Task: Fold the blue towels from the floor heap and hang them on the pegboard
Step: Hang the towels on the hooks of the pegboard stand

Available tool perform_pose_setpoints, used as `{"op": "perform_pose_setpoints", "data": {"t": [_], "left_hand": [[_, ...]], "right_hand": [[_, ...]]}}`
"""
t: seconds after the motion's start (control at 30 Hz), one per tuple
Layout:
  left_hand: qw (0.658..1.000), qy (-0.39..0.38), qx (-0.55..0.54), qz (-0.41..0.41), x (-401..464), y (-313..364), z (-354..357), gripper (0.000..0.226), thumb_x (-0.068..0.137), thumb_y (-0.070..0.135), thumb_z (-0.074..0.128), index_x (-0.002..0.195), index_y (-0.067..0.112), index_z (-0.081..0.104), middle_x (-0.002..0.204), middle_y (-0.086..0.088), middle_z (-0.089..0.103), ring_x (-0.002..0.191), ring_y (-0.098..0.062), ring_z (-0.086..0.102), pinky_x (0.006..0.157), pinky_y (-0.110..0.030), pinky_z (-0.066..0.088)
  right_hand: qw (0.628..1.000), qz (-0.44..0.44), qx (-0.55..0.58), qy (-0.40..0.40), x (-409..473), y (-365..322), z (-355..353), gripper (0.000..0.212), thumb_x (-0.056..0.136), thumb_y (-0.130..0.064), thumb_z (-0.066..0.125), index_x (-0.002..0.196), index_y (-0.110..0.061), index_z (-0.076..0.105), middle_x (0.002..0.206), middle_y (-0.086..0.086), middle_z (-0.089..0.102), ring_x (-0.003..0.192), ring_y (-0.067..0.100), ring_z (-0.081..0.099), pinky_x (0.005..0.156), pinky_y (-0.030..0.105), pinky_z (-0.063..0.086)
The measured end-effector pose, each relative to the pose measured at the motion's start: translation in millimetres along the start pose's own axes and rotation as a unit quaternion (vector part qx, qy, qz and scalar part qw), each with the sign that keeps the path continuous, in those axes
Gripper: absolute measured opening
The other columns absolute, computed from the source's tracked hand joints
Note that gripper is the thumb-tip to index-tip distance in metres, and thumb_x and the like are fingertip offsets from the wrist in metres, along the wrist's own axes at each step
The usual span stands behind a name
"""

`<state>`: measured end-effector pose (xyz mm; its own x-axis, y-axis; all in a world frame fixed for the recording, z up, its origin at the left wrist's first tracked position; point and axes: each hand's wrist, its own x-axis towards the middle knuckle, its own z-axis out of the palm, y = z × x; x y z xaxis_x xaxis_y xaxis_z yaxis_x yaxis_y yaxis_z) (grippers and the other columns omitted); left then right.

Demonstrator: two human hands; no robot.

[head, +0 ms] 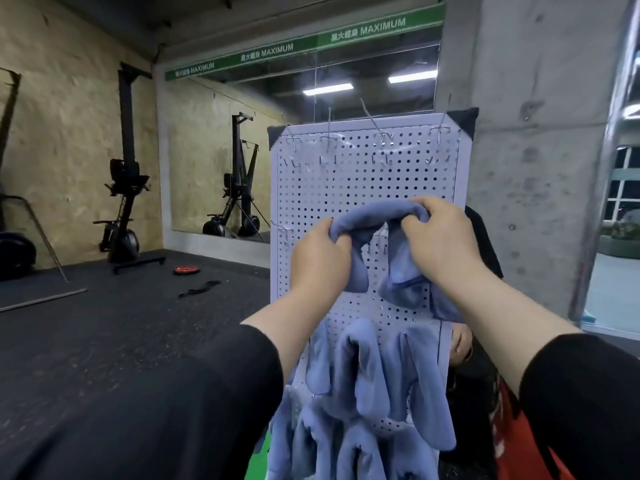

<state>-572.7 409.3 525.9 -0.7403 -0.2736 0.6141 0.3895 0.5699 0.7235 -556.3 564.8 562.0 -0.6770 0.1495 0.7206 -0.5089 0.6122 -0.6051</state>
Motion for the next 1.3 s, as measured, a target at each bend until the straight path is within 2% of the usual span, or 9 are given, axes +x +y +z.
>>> {"op": "perform_pose_setpoints", "data": {"t": [0.27, 0.43, 0.57, 0.63, 0.7, 0.8, 1.0, 1.17, 1.3], "left_hand": [[0.999, 0.025, 0.005, -0.033, 67.4, 17.4, 39.3, 0.019, 0.098, 0.020, 0.042, 0.093, 0.017, 0.060, 0.082, -0.002, 0.060, 0.070, -0.021, 0.054, 0.052, -0.028, 0.036], [0.998, -0.028, 0.051, -0.009, 47.7, -10.2, 67.4, 0.016, 0.091, 0.015, 0.044, 0.092, 0.018, 0.060, 0.087, -0.006, 0.066, 0.083, -0.030, 0.061, 0.069, -0.039, 0.054], [0.998, -0.038, 0.054, 0.017, 33.7, -25.5, 72.3, 0.011, 0.087, 0.011, 0.047, 0.082, 0.017, 0.055, 0.078, -0.006, 0.063, 0.077, -0.030, 0.060, 0.067, -0.041, 0.052], [0.998, -0.043, 0.043, 0.025, 31.0, -26.9, 71.0, 0.009, 0.084, 0.011, 0.048, 0.079, 0.016, 0.053, 0.074, -0.004, 0.062, 0.074, -0.029, 0.059, 0.063, -0.038, 0.049], [0.998, -0.048, 0.014, 0.029, 25.1, -28.1, 68.9, 0.011, 0.084, 0.012, 0.050, 0.079, 0.021, 0.052, 0.072, 0.002, 0.061, 0.071, -0.022, 0.057, 0.059, -0.034, 0.044], [0.996, -0.069, -0.050, 0.011, 10.9, -37.9, 67.5, 0.019, 0.089, 0.014, 0.056, 0.079, 0.029, 0.050, 0.072, 0.013, 0.059, 0.066, -0.006, 0.053, 0.054, -0.023, 0.036], [0.995, -0.090, -0.044, -0.016, -4.4, -62.8, 67.5, 0.015, 0.091, 0.014, 0.054, 0.078, 0.012, 0.048, 0.069, -0.002, 0.054, 0.062, -0.017, 0.039, 0.055, -0.031, 0.034], [0.983, -0.178, -0.051, 0.001, -30.9, -77.5, 62.6, 0.020, 0.096, 0.019, 0.051, 0.108, 0.034, 0.057, 0.102, 0.007, 0.069, 0.089, -0.011, 0.062, 0.075, -0.029, 0.053], [0.984, -0.179, -0.011, 0.012, -59.5, -112.5, 30.9, 0.047, 0.103, 0.017, 0.046, 0.149, 0.027, 0.044, 0.142, 0.005, 0.057, 0.119, -0.007, 0.056, 0.093, -0.021, 0.042]], "right_hand": [[0.984, 0.029, -0.175, -0.034, 66.7, -6.0, 17.3, 0.031, 0.095, -0.002, 0.046, 0.125, -0.008, 0.053, 0.111, 0.012, 0.059, 0.086, 0.029, 0.048, 0.053, 0.031, 0.029], [0.945, 0.025, -0.291, -0.150, 57.5, -0.6, 29.0, 0.047, 0.093, -0.002, 0.057, 0.136, -0.001, 0.038, 0.126, 0.015, 0.055, 0.101, 0.031, 0.054, 0.071, 0.033, 0.037], [0.968, -0.073, -0.212, -0.117, 32.0, 25.5, 42.6, 0.036, 0.099, -0.013, 0.048, 0.134, -0.007, 0.045, 0.099, 0.008, 0.051, 0.082, 0.023, 0.047, 0.064, 0.030, 0.036], [0.996, -0.009, -0.065, -0.053, 15.8, 35.0, 55.6, 0.028, 0.104, -0.040, 0.041, 0.106, -0.021, 0.061, 0.079, 0.002, 0.055, 0.066, 0.016, 0.052, 0.062, 0.024, 0.038], [1.000, 0.011, -0.020, 0.007, 1.5, 48.7, 65.6, 0.034, 0.109, -0.039, 0.034, 0.083, -0.031, 0.054, 0.073, -0.011, 0.055, 0.061, -0.004, 0.055, 0.055, 0.010, 0.039], [0.999, 0.038, 0.025, -0.002, -23.6, 65.4, 75.2, 0.022, 0.102, -0.011, 0.047, 0.109, -0.030, 0.053, 0.092, -0.014, 0.059, 0.088, 0.002, 0.060, 0.067, 0.009, 0.040], [0.995, 0.073, 0.071, -0.009, -51.6, 79.2, 88.5, 0.045, 0.103, -0.012, 0.050, 0.146, -0.024, 0.043, 0.120, -0.006, 0.060, 0.109, 0.013, 0.058, 0.077, 0.012, 0.040], [0.992, 0.084, 0.096, -0.011, -91.7, 84.7, 97.7, 0.054, 0.101, -0.015, 0.051, 0.152, -0.030, 0.040, 0.132, -0.003, 0.064, 0.115, 0.015, 0.061, 0.089, 0.027, 0.048], [0.985, 0.099, 0.138, -0.010, -154.8, 85.5, 107.3, 0.046, 0.103, -0.017, 0.051, 0.149, -0.023, 0.047, 0.139, -0.007, 0.057, 0.124, 0.005, 0.054, 0.105, 0.027, 0.042]]}}
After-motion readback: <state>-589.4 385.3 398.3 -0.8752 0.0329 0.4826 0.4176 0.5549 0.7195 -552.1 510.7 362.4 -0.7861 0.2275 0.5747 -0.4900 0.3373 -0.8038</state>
